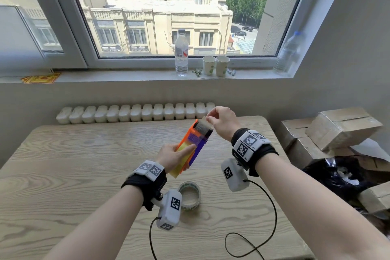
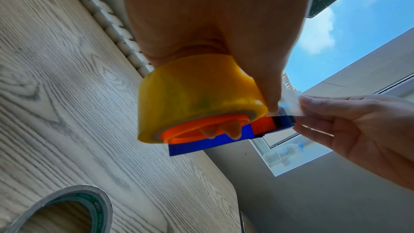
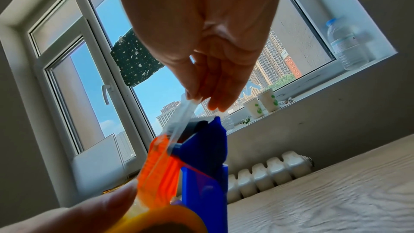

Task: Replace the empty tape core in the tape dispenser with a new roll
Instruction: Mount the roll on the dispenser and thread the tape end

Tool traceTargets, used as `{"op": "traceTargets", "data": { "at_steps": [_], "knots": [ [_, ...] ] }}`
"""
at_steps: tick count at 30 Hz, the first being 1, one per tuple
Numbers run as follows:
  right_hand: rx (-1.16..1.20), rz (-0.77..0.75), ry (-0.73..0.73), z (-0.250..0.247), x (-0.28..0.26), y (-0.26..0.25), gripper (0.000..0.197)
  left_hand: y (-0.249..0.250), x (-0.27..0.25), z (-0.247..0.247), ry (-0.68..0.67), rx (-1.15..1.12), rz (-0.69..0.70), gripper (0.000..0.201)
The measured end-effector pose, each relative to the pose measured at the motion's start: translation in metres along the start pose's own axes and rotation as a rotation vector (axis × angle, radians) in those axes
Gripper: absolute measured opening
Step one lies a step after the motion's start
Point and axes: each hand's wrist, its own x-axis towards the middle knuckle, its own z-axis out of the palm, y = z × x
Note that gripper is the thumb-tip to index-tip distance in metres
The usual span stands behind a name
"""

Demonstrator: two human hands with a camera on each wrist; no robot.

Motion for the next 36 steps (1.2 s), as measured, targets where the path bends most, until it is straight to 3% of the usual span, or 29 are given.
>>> {"op": "traceTargets", "data": {
  "at_steps": [15, 21, 31, 36],
  "knots": [
    [0.081, 0.101, -0.015, 0.016, 0.000, 0.026, 0.009, -0.007, -0.003, 0.003, -0.059, 0.021, 0.007, 0.026],
    [0.202, 0.122, -0.099, 0.016, -0.004, 0.027, 0.040, -0.009, -0.002, 0.002, -0.055, 0.012, -0.008, 0.031],
    [0.220, 0.177, -0.186, 0.023, -0.011, 0.034, 0.058, -0.001, -0.008, 0.004, -0.080, -0.034, 0.005, 0.025],
    [0.223, 0.186, -0.226, 0.022, -0.013, 0.036, 0.056, -0.002, -0.010, 0.001, -0.088, -0.002, 0.017, 0.026]
  ]
}}
